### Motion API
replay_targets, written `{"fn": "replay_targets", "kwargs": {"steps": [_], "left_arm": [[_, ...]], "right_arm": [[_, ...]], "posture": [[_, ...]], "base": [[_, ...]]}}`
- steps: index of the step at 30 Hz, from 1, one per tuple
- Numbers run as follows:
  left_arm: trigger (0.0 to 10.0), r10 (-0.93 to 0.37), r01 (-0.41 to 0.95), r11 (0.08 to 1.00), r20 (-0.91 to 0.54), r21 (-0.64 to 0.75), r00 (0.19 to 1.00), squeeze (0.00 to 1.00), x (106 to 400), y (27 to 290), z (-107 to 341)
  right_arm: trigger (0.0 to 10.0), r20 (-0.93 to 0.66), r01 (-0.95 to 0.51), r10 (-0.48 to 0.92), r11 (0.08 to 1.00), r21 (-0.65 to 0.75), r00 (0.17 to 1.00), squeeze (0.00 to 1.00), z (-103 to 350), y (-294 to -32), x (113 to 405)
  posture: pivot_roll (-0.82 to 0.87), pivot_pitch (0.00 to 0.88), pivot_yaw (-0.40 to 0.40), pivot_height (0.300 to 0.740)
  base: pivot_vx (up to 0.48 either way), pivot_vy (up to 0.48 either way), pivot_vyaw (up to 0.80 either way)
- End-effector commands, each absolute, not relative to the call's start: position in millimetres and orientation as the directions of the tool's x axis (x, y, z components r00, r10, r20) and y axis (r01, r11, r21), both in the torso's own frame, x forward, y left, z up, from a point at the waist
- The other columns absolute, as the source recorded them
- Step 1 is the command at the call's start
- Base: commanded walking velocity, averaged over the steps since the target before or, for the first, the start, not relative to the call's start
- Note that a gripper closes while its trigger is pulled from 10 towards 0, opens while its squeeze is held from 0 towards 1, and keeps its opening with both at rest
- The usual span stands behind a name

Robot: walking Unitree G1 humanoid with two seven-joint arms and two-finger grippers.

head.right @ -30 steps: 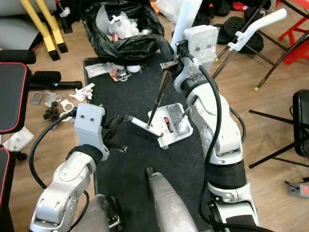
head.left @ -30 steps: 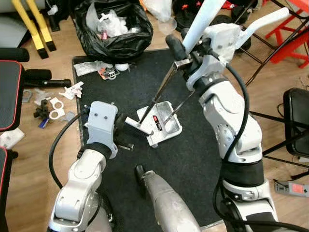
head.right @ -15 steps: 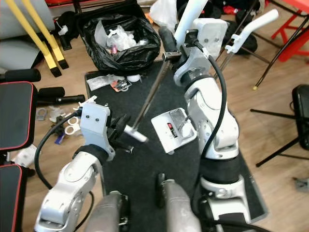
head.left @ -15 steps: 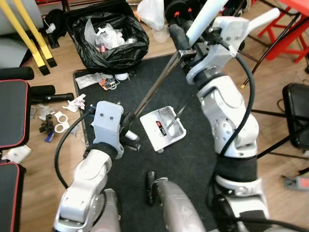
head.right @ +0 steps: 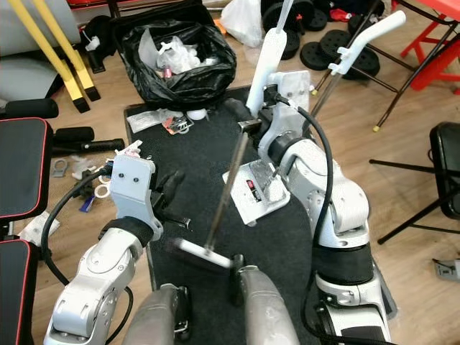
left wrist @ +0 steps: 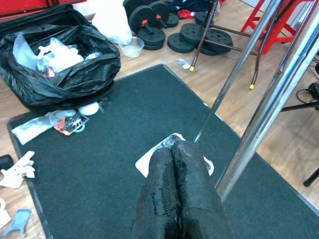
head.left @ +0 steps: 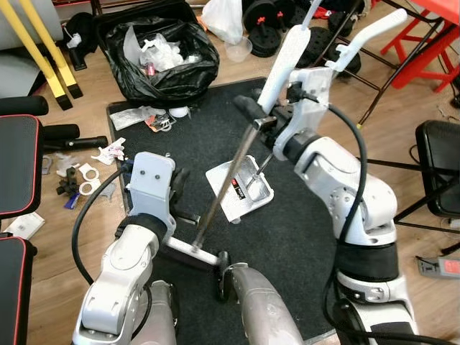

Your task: Sweep floor

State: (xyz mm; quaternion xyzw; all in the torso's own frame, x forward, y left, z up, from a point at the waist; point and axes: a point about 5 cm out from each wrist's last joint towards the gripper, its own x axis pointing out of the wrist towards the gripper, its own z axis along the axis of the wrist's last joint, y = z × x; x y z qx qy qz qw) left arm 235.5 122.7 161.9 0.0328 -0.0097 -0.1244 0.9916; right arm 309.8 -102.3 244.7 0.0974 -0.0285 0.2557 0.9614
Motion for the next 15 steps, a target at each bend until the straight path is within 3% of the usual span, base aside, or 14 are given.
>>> {"fn": "replay_targets", "kwargs": {"steps": [1, 9, 15], "left_arm": [[10.0, -0.268, 0.268, 0.962, -0.01, 0.059, 0.963, 0.0, 232, 122, 159], [10.0, -0.275, 0.275, 0.96, -0.008, 0.058, 0.961, 0.0, 231, 122, 163], [10.0, -0.28, 0.28, 0.958, -0.009, 0.056, 0.96, 0.0, 230, 122, 164]], "right_arm": [[10.0, 0.139, -0.496, 0.478, 0.851, 0.173, 0.867, 0.0, 255, -108, 306], [10.0, 0.074, -0.321, 0.317, 0.945, 0.062, 0.946, 0.0, 255, -139, 314], [10.0, 0.104, -0.26, 0.26, 0.966, -0.013, 0.96, 0.0, 261, -151, 317]], "posture": [[-0.12, 0.317, -0.137, 0.74], [-0.14, 0.345, -0.143, 0.74], [-0.14, 0.352, -0.141, 0.74]], "base": [[0.0, 0.0, 0.0], [0.0, 0.0, 0.0], [0.0, 0.0, 0.0]]}}
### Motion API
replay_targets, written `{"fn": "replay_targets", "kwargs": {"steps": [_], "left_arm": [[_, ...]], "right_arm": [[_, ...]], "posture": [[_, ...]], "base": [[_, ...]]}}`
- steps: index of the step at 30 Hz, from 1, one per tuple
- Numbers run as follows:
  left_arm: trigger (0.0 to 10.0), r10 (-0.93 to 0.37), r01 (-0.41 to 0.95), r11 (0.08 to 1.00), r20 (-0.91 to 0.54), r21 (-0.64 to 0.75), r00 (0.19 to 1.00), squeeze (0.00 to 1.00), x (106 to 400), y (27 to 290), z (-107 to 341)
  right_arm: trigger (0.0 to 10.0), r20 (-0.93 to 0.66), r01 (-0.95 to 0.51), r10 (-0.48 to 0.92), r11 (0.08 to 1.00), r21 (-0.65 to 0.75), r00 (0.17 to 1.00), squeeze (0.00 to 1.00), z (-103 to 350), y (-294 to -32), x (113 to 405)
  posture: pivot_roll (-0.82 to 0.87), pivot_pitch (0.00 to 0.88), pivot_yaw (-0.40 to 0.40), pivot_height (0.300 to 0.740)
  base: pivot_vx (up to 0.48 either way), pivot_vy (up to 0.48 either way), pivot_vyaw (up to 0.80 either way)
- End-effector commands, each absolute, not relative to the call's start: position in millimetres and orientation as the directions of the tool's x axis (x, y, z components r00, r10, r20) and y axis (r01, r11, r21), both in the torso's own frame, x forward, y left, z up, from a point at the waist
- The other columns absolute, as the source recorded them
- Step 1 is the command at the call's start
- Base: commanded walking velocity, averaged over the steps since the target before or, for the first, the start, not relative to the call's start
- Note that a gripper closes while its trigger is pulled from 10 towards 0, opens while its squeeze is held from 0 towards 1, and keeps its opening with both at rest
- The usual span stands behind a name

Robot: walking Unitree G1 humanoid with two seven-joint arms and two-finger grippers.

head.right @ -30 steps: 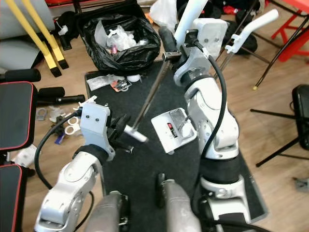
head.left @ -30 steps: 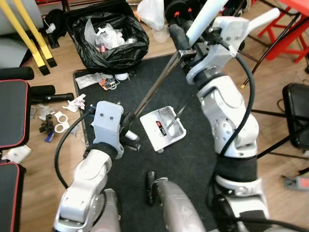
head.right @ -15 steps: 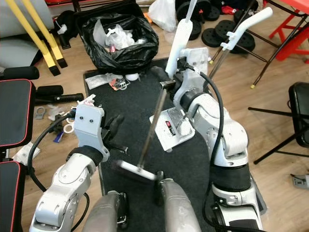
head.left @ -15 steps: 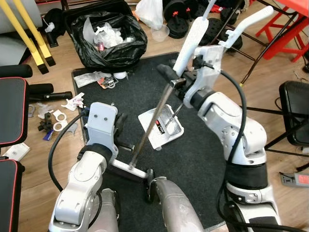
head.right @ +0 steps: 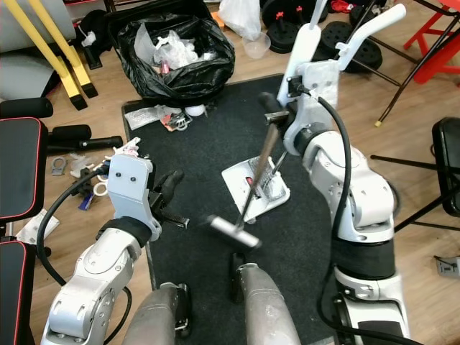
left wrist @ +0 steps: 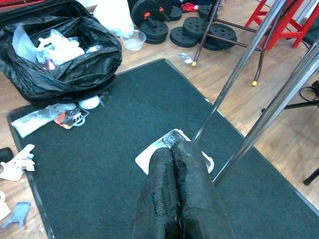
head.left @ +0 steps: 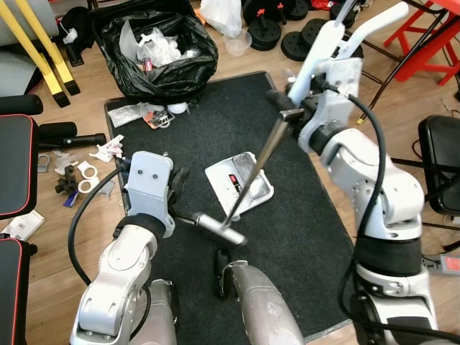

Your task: Sweep floor

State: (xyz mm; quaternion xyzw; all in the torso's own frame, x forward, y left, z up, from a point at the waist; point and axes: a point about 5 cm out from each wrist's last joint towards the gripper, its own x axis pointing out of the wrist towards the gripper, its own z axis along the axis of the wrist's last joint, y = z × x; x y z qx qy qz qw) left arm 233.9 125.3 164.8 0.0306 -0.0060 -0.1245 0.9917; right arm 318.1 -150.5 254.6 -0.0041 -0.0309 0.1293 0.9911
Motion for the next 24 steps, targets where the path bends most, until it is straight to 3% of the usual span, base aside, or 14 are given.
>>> {"fn": "replay_targets", "kwargs": {"steps": [1, 17, 24], "left_arm": [[10.0, -0.281, 0.281, 0.958, -0.009, 0.056, 0.96, 0.0, 230, 123, 164], [10.0, -0.281, 0.281, 0.958, -0.014, 0.056, 0.96, 0.0, 230, 122, 164], [10.0, -0.281, 0.281, 0.958, -0.014, 0.056, 0.96, 0.0, 231, 121, 164]], "right_arm": [[10.0, 0.115, -0.253, 0.254, 0.967, -0.019, 0.96, 0.0, 263, -152, 317], [10.0, 0.197, -0.084, 0.096, 0.994, -0.066, 0.976, 0.0, 283, -181, 323], [10.0, 0.229, -0.093, 0.099, 0.995, -0.038, 0.968, 0.0, 287, -181, 322]], "posture": [[-0.14, 0.354, -0.139, 0.74], [-0.14, 0.351, -0.137, 0.74], [-0.14, 0.351, -0.137, 0.74]], "base": [[0.0, 0.0, 0.0], [0.0, 0.0, 0.0], [0.0, 0.0, 0.0]]}}
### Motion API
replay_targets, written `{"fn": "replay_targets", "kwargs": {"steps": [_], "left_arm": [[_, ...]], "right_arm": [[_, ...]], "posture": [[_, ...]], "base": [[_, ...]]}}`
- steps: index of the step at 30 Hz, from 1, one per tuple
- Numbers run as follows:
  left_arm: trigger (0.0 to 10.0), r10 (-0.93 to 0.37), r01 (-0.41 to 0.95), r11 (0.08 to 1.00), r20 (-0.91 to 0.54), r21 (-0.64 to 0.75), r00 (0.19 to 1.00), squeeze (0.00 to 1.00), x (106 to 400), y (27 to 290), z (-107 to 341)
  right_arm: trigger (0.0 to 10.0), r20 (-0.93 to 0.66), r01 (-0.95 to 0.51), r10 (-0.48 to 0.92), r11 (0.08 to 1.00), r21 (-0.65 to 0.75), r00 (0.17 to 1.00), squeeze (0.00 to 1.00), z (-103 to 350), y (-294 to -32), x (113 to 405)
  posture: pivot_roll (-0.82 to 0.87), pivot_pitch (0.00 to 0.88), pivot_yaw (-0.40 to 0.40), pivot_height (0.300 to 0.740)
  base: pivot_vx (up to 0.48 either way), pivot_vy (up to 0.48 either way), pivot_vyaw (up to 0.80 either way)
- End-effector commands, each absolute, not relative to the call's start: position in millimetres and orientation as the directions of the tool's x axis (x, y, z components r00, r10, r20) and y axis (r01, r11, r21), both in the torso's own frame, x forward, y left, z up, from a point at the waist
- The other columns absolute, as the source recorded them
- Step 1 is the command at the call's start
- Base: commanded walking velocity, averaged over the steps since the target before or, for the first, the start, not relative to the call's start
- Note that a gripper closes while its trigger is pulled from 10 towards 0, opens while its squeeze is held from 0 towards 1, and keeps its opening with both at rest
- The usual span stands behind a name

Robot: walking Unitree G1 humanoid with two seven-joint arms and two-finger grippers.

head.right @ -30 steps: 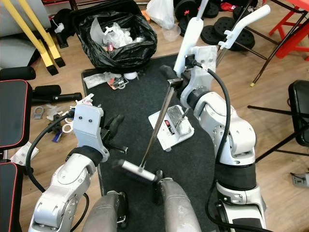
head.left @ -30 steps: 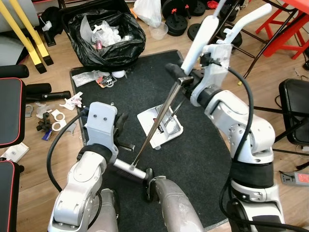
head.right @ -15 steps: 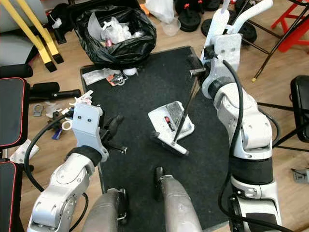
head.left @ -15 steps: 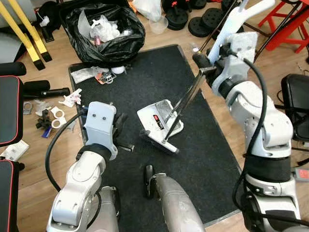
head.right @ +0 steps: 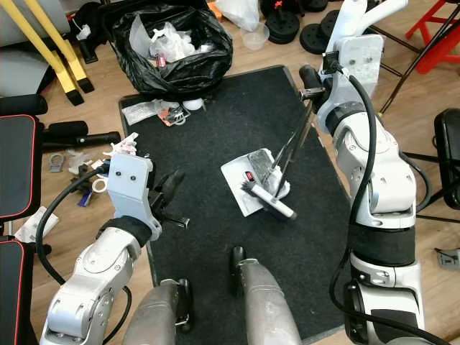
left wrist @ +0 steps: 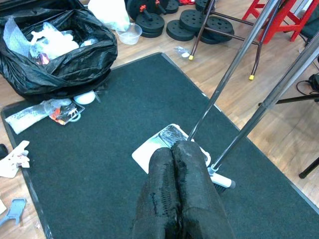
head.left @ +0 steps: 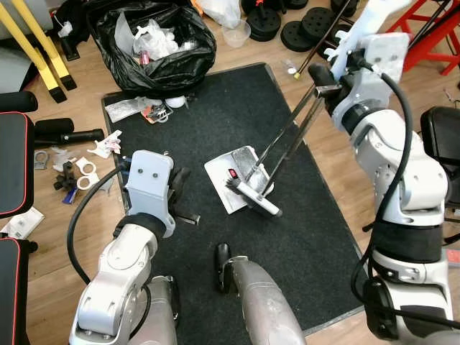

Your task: Sweep floor

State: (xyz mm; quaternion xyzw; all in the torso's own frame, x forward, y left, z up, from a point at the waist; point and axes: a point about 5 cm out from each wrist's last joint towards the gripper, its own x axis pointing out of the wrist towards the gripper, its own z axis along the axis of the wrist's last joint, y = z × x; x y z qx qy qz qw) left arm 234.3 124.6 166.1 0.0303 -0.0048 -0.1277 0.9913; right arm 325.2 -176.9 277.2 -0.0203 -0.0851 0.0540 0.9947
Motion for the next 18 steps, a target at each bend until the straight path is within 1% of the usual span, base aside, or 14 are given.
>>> {"fn": "replay_targets", "kwargs": {"steps": [1, 5, 9, 10, 13, 18], "left_arm": [[10.0, -0.28, 0.281, 0.958, -0.014, 0.057, 0.96, 0.0, 231, 121, 164], [10.0, -0.279, 0.28, 0.958, -0.014, 0.058, 0.96, 0.0, 231, 121, 164], [10.0, -0.278, 0.279, 0.959, -0.014, 0.058, 0.96, 0.0, 232, 121, 164], [10.0, -0.278, 0.279, 0.959, -0.014, 0.058, 0.96, 0.0, 232, 121, 164], [10.0, -0.278, 0.278, 0.959, -0.014, 0.058, 0.96, 0.0, 233, 120, 163], [10.0, -0.278, 0.278, 0.959, -0.015, 0.056, 0.961, 0.0, 234, 120, 162]], "right_arm": [[10.0, 0.258, -0.119, 0.118, 0.993, -0.013, 0.959, 0.0, 292, -178, 321], [10.0, 0.296, -0.163, 0.149, 0.986, 0.021, 0.943, 0.0, 298, -174, 320], [10.0, 0.337, -0.24, 0.209, 0.969, 0.053, 0.918, 0.0, 304, -165, 317], [10.0, 0.337, -0.24, 0.209, 0.969, 0.053, 0.918, 0.0, 304, -165, 317], [10.0, 0.349, -0.312, 0.266, 0.947, 0.081, 0.899, 0.0, 307, -158, 314], [10.0, 0.348, -0.349, 0.295, 0.932, 0.102, 0.89, 0.0, 307, -154, 313]], "posture": [[-0.14, 0.348, -0.137, 0.74], [-0.14, 0.345, -0.138, 0.74], [-0.14, 0.341, -0.139, 0.74], [-0.14, 0.341, -0.139, 0.74], [-0.14, 0.335, -0.141, 0.74], [-0.13, 0.327, -0.143, 0.74]], "base": [[0.0, 0.0, 0.0], [0.0, 0.0, 0.0], [0.0, 0.0, 0.0], [0.0, 0.0, 0.0], [0.0, 0.0, 0.0], [0.0, 0.0, 0.0]]}}
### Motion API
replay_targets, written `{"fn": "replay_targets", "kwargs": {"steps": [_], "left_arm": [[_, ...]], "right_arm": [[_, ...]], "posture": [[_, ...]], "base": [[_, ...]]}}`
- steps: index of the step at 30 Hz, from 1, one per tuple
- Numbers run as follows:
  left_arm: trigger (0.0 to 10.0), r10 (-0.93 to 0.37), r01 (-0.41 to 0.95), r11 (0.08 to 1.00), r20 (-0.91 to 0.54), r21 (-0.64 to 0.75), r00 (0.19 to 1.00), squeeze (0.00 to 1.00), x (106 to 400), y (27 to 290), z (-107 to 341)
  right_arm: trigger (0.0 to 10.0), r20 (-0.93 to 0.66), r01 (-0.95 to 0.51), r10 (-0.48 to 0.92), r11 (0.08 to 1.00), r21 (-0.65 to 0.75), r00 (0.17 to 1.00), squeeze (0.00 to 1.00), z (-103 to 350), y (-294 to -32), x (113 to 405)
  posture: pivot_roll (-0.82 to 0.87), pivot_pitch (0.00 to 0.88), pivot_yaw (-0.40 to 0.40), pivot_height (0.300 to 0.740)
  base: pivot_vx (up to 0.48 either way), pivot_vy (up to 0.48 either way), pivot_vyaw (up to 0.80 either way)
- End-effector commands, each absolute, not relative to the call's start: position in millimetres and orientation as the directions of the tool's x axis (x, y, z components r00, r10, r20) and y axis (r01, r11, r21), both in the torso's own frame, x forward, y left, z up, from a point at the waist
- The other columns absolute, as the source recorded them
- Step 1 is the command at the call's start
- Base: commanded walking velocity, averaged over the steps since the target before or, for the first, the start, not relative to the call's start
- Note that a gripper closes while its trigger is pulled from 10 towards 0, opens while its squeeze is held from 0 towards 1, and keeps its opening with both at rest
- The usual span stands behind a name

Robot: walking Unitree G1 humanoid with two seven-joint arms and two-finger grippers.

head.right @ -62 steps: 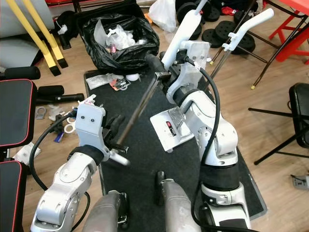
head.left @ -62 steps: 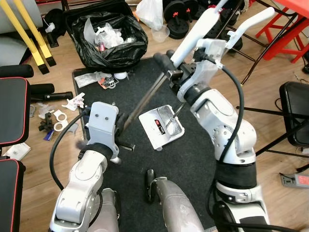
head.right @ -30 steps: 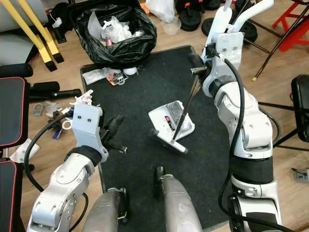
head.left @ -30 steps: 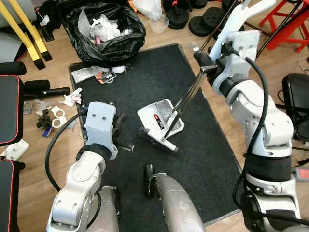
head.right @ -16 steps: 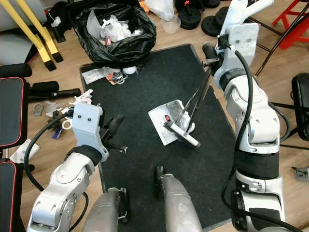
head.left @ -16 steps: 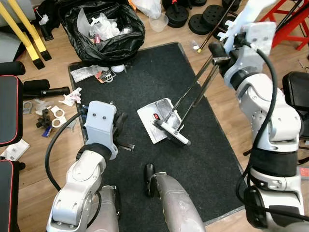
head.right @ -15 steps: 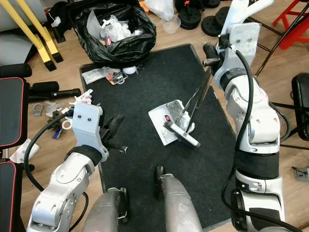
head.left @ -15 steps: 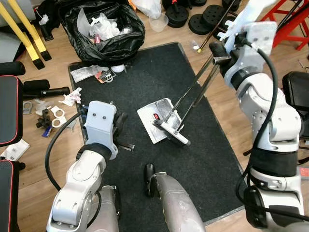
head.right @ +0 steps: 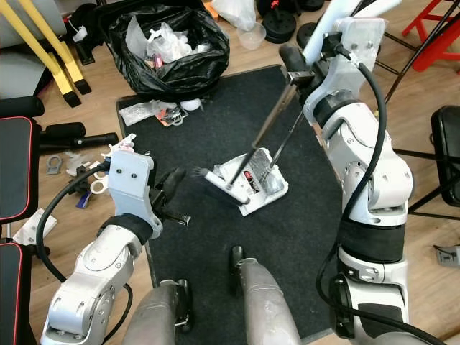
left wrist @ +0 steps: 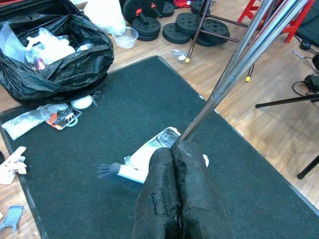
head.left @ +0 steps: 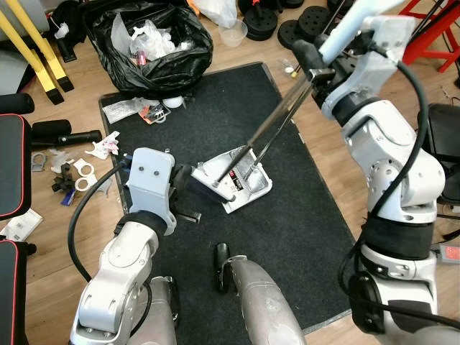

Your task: Sweep floor

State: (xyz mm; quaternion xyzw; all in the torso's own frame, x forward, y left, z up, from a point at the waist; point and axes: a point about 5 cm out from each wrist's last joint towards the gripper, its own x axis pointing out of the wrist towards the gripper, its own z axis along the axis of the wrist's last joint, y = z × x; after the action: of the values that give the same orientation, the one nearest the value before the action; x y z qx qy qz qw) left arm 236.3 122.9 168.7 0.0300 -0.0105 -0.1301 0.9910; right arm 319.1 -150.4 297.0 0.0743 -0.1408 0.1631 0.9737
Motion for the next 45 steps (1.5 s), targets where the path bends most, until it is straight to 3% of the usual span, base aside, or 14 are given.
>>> {"fn": "replay_targets", "kwargs": {"steps": [1, 9, 16, 19, 22, 24, 29, 45], "left_arm": [[10.0, -0.278, 0.278, 0.959, -0.015, 0.056, 0.961, 0.0, 235, 120, 162], [10.0, -0.277, 0.278, 0.959, -0.016, 0.055, 0.961, 0.0, 236, 119, 160], [10.0, -0.279, 0.28, 0.958, -0.012, 0.056, 0.96, 0.0, 230, 120, 165], [10.0, -0.284, 0.284, 0.957, -0.011, 0.057, 0.959, 0.0, 218, 124, 171], [10.0, -0.286, 0.286, 0.957, -0.012, 0.056, 0.958, 0.0, 215, 125, 173], [10.0, -0.294, 0.294, 0.955, -0.008, 0.05, 0.956, 0.0, 205, 126, 180], [10.0, -0.307, 0.307, 0.95, -0.008, 0.051, 0.952, 0.0, 193, 127, 188], [10.0, -0.312, 0.313, 0.949, -0.028, 0.043, 0.95, 0.0, 185, 127, 192]], "right_arm": [[10.0, 0.347, -0.362, 0.306, 0.926, 0.109, 0.886, 0.0, 307, -152, 313], [10.0, 0.362, -0.362, 0.301, 0.925, 0.113, 0.882, 0.0, 306, -152, 315], [10.0, 0.455, -0.307, 0.185, 0.928, 0.211, 0.871, 0.0, 304, -160, 331], [10.0, 0.502, -0.266, 0.095, 0.922, 0.282, 0.86, 0.0, 309, -171, 343], [10.0, 0.508, -0.246, 0.063, 0.921, 0.302, 0.859, 0.0, 310, -176, 347], [10.0, 0.559, -0.21, 0.011, 0.933, 0.293, 0.829, 0.0, 318, -186, 348], [10.0, 0.63, -0.208, -0.006, 0.941, 0.266, 0.777, 0.0, 328, -195, 347], [10.0, 0.677, -0.108, 0.036, 0.992, 0.065, 0.735, 0.0, 340, -210, 342]], "posture": [[-0.14, 0.321, -0.143, 0.74], [-0.13, 0.31, -0.145, 0.74], [-0.1, 0.347, -0.138, 0.74], [-0.07, 0.426, -0.119, 0.74], [-0.07, 0.426, -0.119, 0.74], [-0.04, 0.49, -0.103, 0.74], [-0.03, 0.527, -0.096, 0.74], [-0.04, 0.534, -0.095, 0.74]], "base": [[0.0, 0.0, 0.0], [0.0, 0.0, 0.0], [0.0, 0.0, 0.0], [0.0, 0.0, 0.0], [0.0, 0.0, 0.0], [0.0, 0.0, 0.0], [0.0, 0.0, 0.0], [0.0, 0.0, 0.0]]}}
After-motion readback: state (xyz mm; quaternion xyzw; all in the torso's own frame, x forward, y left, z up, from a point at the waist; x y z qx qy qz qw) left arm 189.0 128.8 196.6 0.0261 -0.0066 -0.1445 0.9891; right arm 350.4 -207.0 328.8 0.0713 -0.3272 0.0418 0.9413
